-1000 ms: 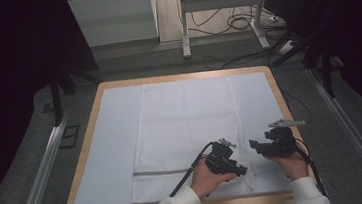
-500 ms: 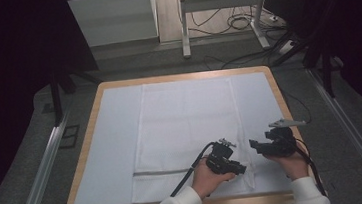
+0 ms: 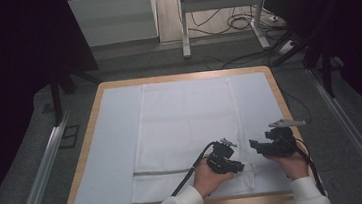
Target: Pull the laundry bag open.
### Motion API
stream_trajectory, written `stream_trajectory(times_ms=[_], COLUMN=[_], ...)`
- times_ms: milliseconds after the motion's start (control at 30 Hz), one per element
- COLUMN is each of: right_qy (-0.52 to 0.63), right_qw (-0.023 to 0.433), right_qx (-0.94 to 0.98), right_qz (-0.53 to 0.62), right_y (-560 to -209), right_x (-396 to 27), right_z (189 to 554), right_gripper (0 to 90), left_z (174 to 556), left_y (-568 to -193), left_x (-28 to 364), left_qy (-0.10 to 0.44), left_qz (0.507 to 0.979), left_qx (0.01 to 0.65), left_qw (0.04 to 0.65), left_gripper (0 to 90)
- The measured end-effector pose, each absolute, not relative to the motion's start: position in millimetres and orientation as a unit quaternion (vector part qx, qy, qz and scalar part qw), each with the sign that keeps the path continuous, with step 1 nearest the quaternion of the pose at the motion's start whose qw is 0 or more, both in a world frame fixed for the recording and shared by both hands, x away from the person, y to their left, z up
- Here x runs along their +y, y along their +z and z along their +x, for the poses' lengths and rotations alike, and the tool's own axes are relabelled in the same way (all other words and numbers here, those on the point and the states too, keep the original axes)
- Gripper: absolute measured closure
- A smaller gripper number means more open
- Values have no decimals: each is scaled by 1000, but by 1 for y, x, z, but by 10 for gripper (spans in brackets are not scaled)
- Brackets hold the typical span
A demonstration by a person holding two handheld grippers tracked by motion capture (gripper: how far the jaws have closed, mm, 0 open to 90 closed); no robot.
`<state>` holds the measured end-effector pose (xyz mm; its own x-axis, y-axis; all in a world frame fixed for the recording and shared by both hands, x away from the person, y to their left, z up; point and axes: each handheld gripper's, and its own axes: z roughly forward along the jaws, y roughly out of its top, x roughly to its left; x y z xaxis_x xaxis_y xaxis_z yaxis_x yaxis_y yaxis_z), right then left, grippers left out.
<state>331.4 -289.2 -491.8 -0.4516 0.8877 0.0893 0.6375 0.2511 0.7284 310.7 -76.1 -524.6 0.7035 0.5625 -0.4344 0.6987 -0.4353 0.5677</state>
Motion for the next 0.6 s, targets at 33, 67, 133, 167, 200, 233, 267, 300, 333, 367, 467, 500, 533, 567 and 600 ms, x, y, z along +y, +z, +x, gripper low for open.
stream_trajectory(times_ms=[33,67,133,167,200,233,267,300,333,367,467,500,533,567,600], right_qy=[361,363,363,362,362,361,361,361,362,361,363,363,362,361,361], right_qw=[173,171,171,171,172,172,172,172,173,173,173,173,173,174,175], right_qx=[772,772,771,772,772,772,772,772,771,771,768,769,769,769,768], right_qz=[494,494,494,494,494,494,494,494,494,495,498,497,498,499,499], right_y=[-492,-492,-492,-492,-492,-492,-492,-492,-492,-492,-491,-491,-491,-491,-491], right_x=[-289,-289,-289,-289,-289,-289,-289,-289,-290,-290,-291,-292,-292,-292,-293], right_z=[331,331,331,331,331,331,331,331,331,331,331,331,331,331,331], right_gripper=[262,262,262,262,262,262,262,262,262,262,262,262,262,262,262], left_z=[310,310,309,310,310,310,310,310,311,311,312,312,312,313,313], left_y=[-524,-524,-524,-524,-524,-524,-524,-524,-523,-522,-520,-519,-518,-517,-516], left_x=[-77,-77,-77,-76,-76,-76,-76,-76,-75,-74,-71,-70,-69,-67,-66], left_qy=[-87,-84,-82,-83,-84,-84,-83,-83,-84,-84,-89,-90,-91,-92,-93], left_qz=[843,845,846,845,845,845,845,845,845,845,843,843,842,841,840], left_qx=[374,372,371,371,372,372,370,370,369,367,367,365,366,366,367], left_qw=[376,375,375,375,376,376,377,377,379,379,383,384,386,387,388], left_gripper=[816,826,835,839,842,845,849,853,857,860,866,867,867,868,868])
